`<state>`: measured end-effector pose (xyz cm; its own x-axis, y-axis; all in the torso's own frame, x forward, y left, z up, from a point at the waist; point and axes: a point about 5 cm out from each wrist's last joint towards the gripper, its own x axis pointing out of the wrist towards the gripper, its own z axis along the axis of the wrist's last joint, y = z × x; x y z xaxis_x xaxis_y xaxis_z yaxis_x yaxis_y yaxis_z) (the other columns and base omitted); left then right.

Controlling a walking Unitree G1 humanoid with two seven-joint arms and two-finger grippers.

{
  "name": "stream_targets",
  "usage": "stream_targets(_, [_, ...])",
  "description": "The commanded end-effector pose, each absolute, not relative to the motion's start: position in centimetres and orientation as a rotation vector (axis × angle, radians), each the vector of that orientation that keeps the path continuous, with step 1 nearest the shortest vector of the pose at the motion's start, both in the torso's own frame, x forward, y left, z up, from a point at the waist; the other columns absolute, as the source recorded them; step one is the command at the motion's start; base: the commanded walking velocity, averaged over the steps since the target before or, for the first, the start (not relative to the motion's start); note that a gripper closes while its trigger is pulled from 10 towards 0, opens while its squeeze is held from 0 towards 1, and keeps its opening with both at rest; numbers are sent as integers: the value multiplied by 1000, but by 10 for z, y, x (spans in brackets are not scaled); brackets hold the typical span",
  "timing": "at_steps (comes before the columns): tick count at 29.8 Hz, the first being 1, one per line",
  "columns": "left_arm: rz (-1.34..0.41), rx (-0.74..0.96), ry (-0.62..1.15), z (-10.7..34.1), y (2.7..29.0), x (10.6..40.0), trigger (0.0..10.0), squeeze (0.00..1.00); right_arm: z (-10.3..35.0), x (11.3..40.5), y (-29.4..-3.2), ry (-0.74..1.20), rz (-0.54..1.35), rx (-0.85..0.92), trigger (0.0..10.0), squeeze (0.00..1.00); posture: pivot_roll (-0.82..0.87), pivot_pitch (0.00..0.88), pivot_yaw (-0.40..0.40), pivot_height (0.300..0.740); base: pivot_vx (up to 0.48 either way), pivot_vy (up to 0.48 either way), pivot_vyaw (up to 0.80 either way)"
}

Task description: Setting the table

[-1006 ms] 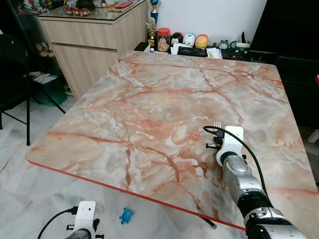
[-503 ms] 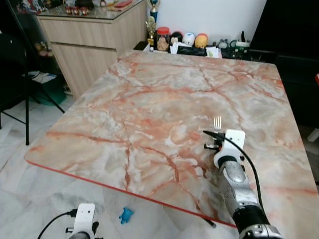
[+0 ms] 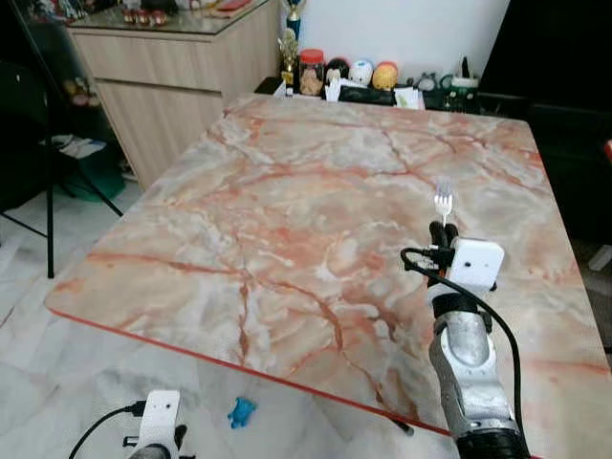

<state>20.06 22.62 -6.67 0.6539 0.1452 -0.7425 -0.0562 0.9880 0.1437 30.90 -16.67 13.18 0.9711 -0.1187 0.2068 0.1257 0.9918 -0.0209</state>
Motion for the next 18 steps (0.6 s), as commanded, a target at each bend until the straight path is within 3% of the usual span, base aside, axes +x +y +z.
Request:
stream_targets(1, [126,120,850,-66,229,201,10000,0,147,312,-166,-258,-99,-44,10000,0,35,0,23,740,0,0,0])
stream_targets(6, [125,121,844,-65,227,202,10000,0,155,315,-161,-285,-39,-73,10000,0,35,0,15,740,0,0,0])
stream_targets(16, [122,118,839,-65,227,204,10000,0,165,324,-159,-287,-88,-49,10000,0,44,0,21,740,0,-272,0])
stream_targets(18, [125,119,836,-64,227,204,10000,0,166,325,-156,-285,-65,-49,10000,0,44,0,19,740,0,-277,-769])
